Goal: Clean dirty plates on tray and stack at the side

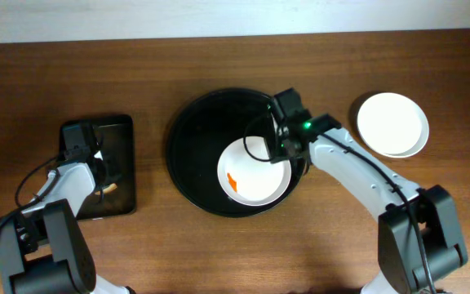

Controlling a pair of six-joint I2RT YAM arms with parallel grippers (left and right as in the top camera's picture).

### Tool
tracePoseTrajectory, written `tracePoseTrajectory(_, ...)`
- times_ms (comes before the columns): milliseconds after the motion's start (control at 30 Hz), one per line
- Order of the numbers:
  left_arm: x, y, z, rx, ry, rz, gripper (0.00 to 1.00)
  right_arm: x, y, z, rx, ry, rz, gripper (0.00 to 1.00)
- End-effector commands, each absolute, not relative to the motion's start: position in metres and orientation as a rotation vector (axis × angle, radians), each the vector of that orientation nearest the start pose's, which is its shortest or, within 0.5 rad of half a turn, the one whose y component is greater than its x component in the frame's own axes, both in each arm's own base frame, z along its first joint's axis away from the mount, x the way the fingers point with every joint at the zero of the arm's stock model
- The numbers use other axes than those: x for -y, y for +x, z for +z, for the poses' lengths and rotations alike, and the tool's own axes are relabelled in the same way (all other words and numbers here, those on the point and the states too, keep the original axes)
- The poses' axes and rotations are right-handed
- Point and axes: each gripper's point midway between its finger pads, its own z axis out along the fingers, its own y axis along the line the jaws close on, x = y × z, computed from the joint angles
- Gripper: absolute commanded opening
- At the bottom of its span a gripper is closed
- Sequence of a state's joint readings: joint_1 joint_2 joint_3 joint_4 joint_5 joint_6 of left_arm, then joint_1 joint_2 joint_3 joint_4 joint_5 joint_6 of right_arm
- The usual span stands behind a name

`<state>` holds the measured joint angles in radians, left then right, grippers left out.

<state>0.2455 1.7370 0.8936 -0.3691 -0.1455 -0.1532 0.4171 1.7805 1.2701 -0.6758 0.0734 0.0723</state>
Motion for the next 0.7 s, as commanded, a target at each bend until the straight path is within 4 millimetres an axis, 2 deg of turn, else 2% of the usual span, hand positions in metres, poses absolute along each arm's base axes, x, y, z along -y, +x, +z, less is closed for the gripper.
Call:
tracePoseTrajectory(0,-0.104,0.335,-0.003,-2.744,-0.581,0.175,0.18,-0.142,0.393,0.067,-2.635,-0.827,-0.041,0.56)
tracePoseTrajectory(100,-0.104,0.335,-0.003,-2.744,-0.582,0.175,0.18,-0.141,0.387,0.039,-2.717,-0.833,0.062,0.52)
tracePoseTrajectory(200,-0.104,0.335,-0.003,-2.744,-0.581,0.174,0.18,-0.148,0.379,0.026,-2.763,-0.829,0.171,0.49)
tracePoseTrajectory(267,-0.104,0.335,-0.003,-2.743,-0.581,0.174,0.18,-0.152,0.378,0.024,-2.783,-0.774,0.212,0.44)
tracePoseTrajectory(333,-0.104,0.335,-0.003,-2.743,-0.581,0.174,0.18,-0.158,0.376,0.024,-2.795,-0.731,0.272,0.34)
tracePoseTrajectory(433,-0.104,0.335,-0.003,-2.743,-0.581,0.174,0.18,-0.16,0.377,0.019,-2.818,-0.663,0.293,0.28)
tracePoseTrajectory(567,-0.104,0.335,-0.003,-2.743,-0.581,0.174,0.18,-0.158,0.375,-0.001,-2.869,-0.63,0.291,0.23)
tracePoseTrajectory(667,-0.101,0.336,-0.003,-2.743,-0.578,0.151,0.18,-0.152,0.38,-0.002,-2.883,-0.557,0.242,0.15)
